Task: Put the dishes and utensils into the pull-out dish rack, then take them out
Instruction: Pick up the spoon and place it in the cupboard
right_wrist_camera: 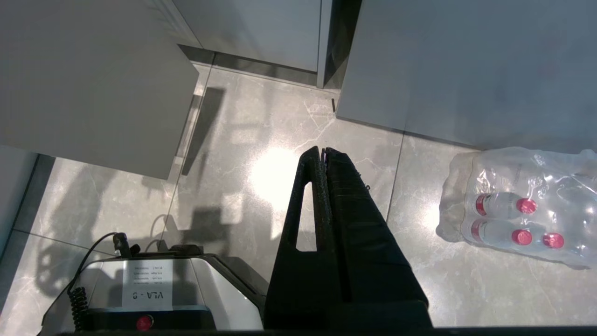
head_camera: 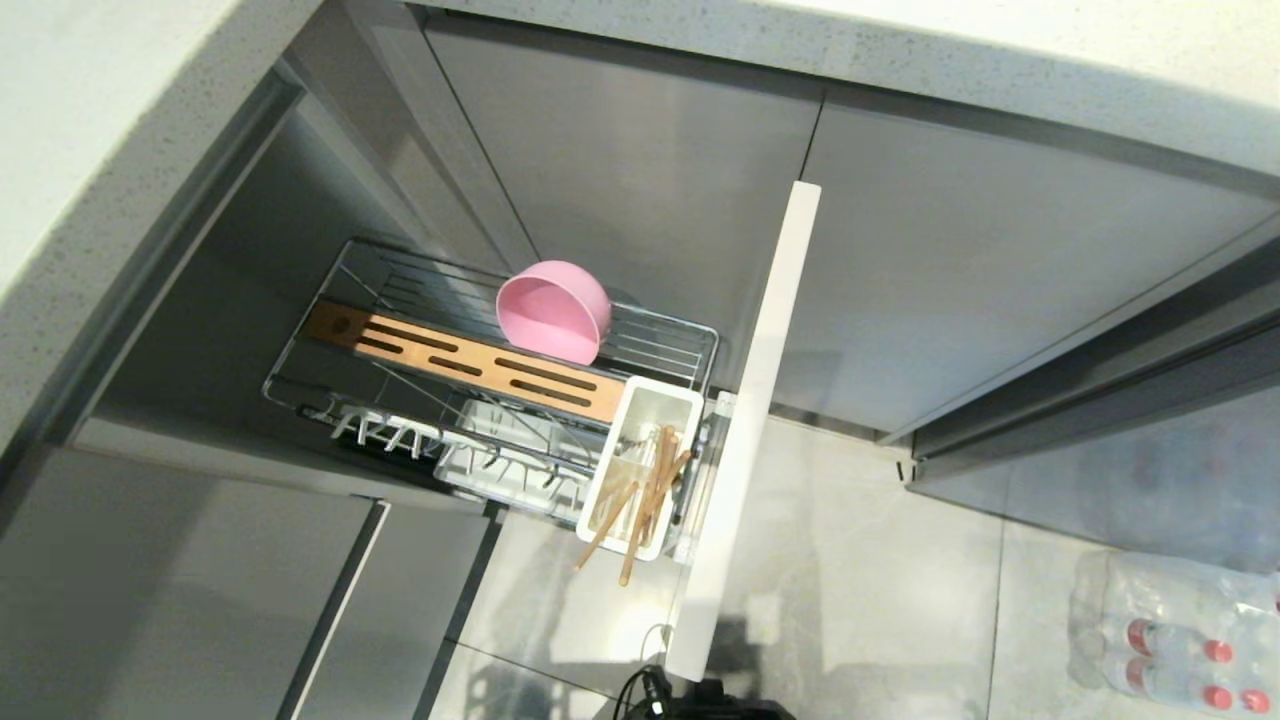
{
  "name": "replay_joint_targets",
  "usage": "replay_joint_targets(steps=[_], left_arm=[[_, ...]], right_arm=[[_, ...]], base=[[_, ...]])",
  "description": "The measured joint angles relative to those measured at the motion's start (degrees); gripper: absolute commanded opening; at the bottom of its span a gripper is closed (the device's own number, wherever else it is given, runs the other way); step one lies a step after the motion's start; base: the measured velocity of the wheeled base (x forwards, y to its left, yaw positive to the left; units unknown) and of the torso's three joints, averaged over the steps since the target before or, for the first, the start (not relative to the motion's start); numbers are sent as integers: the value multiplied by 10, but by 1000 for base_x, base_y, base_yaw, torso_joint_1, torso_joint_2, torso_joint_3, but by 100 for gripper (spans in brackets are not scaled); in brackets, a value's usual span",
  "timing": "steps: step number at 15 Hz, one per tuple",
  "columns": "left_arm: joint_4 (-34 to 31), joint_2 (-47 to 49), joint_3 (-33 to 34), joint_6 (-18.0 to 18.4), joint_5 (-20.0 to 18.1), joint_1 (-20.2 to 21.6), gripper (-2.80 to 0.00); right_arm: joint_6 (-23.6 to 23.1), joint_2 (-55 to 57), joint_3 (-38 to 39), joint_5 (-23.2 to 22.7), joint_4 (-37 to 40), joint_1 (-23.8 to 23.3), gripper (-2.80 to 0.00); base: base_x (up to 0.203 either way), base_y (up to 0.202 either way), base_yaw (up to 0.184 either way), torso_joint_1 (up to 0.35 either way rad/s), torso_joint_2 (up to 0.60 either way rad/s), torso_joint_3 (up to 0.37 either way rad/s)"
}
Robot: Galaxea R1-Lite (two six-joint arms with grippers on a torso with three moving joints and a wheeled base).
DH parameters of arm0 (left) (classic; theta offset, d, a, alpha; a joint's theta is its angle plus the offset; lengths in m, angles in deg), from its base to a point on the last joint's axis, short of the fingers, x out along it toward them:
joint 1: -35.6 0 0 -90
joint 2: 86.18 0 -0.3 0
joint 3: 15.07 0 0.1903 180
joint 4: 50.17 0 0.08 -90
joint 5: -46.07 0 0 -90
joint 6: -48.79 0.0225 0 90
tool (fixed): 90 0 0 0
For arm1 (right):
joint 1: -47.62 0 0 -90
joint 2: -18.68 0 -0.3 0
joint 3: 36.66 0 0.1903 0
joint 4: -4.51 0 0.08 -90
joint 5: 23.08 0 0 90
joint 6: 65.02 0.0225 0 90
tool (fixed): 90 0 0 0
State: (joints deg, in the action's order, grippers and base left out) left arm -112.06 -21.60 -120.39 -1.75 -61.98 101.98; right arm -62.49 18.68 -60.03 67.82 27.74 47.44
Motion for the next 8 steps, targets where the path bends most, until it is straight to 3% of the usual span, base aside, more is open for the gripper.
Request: replay_joint_targets(steps=[8], left_arm=[[7, 23, 7, 17, -1, -25, 0]], right_arm=[[0, 0, 0, 0, 0, 0, -280]], base=[[0, 0, 0, 0, 0, 0]])
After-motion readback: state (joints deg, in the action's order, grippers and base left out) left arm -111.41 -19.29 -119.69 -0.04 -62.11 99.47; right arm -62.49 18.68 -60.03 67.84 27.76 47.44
